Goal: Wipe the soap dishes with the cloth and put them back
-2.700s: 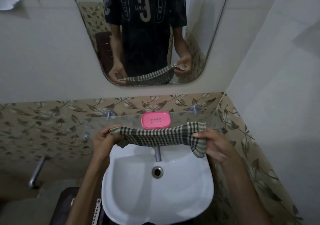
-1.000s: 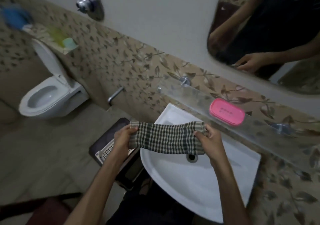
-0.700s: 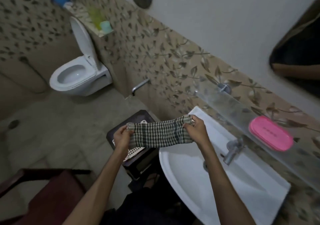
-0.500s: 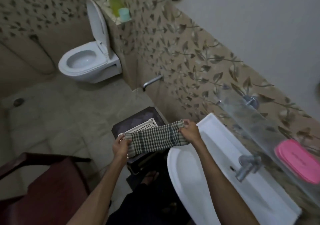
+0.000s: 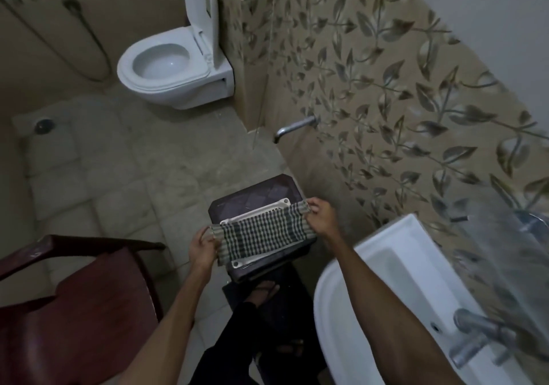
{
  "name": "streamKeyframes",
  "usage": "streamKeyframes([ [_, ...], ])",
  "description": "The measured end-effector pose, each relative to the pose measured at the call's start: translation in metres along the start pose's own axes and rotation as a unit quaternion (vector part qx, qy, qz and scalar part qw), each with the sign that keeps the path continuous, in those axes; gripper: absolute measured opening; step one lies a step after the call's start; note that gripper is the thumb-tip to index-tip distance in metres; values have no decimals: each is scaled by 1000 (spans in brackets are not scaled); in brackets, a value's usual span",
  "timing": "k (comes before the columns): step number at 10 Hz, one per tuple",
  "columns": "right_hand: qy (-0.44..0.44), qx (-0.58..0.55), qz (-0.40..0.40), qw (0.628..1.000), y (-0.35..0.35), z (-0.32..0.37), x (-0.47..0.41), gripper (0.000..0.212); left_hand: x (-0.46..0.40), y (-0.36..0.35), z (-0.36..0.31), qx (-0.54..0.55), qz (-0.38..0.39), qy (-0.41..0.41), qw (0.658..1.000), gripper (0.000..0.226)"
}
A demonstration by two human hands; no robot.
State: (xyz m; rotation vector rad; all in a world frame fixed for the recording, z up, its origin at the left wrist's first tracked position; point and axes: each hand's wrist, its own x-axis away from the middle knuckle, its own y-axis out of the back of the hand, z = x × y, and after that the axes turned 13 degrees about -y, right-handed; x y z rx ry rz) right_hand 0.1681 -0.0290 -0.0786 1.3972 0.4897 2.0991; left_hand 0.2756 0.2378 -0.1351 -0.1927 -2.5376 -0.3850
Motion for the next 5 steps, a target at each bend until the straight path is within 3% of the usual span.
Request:
streamKeyframes([
  [1, -13, 52, 44, 998, 0, 3, -15, 53, -7, 7, 5, -28, -7, -2, 1000, 56],
  [2, -47, 69, 27, 996, -2, -3, -22, 64, -8, 16, 16, -81, -22, 2, 996, 50],
  [5, -44, 66, -30, 996, -2, -31, -4, 40, 18, 12, 21, -160, 60, -57, 984, 37],
])
